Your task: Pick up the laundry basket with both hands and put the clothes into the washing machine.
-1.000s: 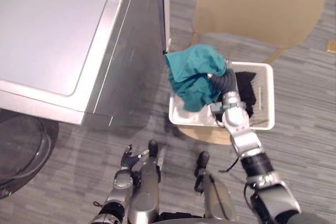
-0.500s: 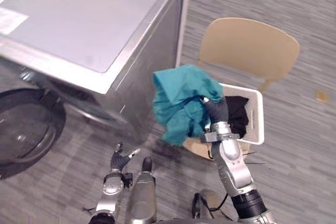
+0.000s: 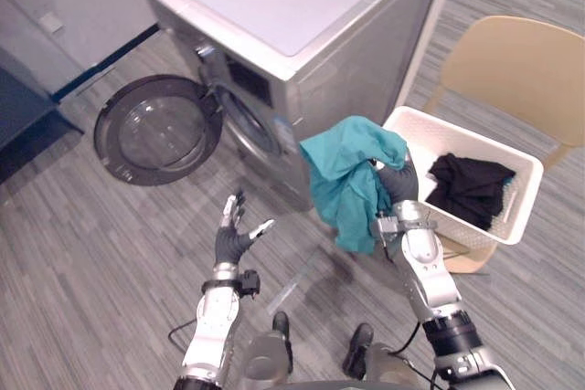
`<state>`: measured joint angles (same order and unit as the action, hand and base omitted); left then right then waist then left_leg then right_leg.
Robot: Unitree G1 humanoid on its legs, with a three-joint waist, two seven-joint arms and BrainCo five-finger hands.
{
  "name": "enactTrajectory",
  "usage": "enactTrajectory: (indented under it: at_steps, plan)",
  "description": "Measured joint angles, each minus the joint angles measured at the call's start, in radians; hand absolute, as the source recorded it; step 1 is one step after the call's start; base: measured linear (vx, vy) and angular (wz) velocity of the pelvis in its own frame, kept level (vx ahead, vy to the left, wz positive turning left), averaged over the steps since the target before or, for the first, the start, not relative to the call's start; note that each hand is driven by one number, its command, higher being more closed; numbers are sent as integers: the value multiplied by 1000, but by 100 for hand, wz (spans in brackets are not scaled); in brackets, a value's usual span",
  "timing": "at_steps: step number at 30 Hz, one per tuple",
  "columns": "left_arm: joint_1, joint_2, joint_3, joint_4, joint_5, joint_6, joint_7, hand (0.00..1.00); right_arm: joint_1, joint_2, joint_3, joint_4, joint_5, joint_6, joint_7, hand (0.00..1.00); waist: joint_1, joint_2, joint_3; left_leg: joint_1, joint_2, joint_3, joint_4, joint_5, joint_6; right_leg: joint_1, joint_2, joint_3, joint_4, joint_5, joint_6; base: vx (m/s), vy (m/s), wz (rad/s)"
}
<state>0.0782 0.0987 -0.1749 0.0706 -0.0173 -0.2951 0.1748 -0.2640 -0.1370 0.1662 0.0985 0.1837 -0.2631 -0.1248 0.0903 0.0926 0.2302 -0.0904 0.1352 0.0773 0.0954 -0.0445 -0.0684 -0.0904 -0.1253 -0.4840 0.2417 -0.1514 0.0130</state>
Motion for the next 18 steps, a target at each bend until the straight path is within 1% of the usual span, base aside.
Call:
enactTrajectory:
  at_steps: [1, 2, 3, 4, 6, 7, 9, 11, 13, 14, 15, 17, 18]
  plan:
    - [-22, 32, -30, -4, 22, -2, 0, 0, -6, 3, 11, 7, 1, 0, 3, 100, 7, -14, -8, -3, -13, -13, -11, 10, -11, 0, -14, -14, 4, 7, 11, -22, 188, 59]
    - [-31, 77, -60, -25, 34, -4, -1, 0, -22, 2, 43, 20, 2, 0, 18, 100, 11, -31, -19, -7, -31, -28, -13, 16, -5, 4, -31, -27, 4, 13, 21, 11, 172, 58]
    - [-46, 112, -90, -34, 43, -11, -2, 0, -31, 4, 83, 25, 3, 0, 43, 100, 10, -42, -27, -3, -51, -46, -15, 19, -1, 19, -46, -40, 3, 16, 29, 7, 164, 50]
    - [-57, 127, -106, -34, 52, -12, -4, 0, -36, 5, 101, 28, 3, 0, 50, 100, 11, -45, -31, 0, -59, -51, -17, 21, 2, 25, -53, -40, 3, 17, 31, 7, 156, 51]
    - [-105, 160, -159, -34, 70, -21, -23, 0, -77, 13, 174, 60, 5, 3, 85, 100, 13, -48, -57, 8, -91, -74, -33, 34, 19, 41, -75, -42, 1, 21, 43, 24, 160, 41]
    - [-116, 163, -171, -34, 70, -22, -23, 0, -89, 14, 190, 64, 8, 4, 90, 100, 13, -48, -58, 13, -96, -76, -38, 38, 19, 46, -81, -43, 0, 22, 45, 25, 118, 27]
    - [-146, 164, -212, -28, 83, -22, -22, 0, -113, 33, 226, 66, 38, 3, 106, 100, 17, -51, -72, 26, -107, -77, -64, 52, 22, 55, -86, -40, -16, 34, 63, 9, 58, 9]
    - [-152, 161, -215, -18, 101, -22, -19, 0, -119, 36, 240, 67, 54, 4, 108, 100, 21, -52, -85, 26, -108, -76, -65, 55, 21, 62, -82, -38, -35, 45, 71, 0, 0, 0]
    - [-167, 165, -224, -15, 110, -21, -16, 0, -120, 36, 243, 68, 77, 4, 107, 100, 22, -53, -89, 31, -107, -76, -68, 64, 9, 68, -80, -37, -41, 49, 71, -4, -17, -1]
    - [-183, 163, -227, 4, 113, -21, -11, 0, -120, 37, 251, 68, 87, 4, 106, 100, 25, -53, -97, 35, -101, -76, -82, 76, 4, 68, -72, -35, -51, 55, 63, -12, -38, -5]
    - [-191, 161, -229, 17, 116, -21, -4, 100, -121, 39, 260, 69, 94, 4, 106, 100, 26, -54, -105, 36, -98, -77, -91, 82, -3, 68, -66, -35, -60, 60, 61, -14, -57, -7]
    - [-220, 158, -230, 52, 137, -14, 29, 100, -122, 51, 307, 72, 144, 4, 105, 100, 28, -55, -115, 40, -80, -77, -99, 89, -3, 70, -49, -28, -76, 69, 52, -27, -82, -13]
    - [-235, 158, -230, 63, 142, -3, 48, 100, -122, 53, 338, 72, 172, 3, 105, 100, 30, -57, -118, 40, -72, -77, -100, 95, -12, 70, -39, -25, -80, 73, 46, -48, -95, -13]
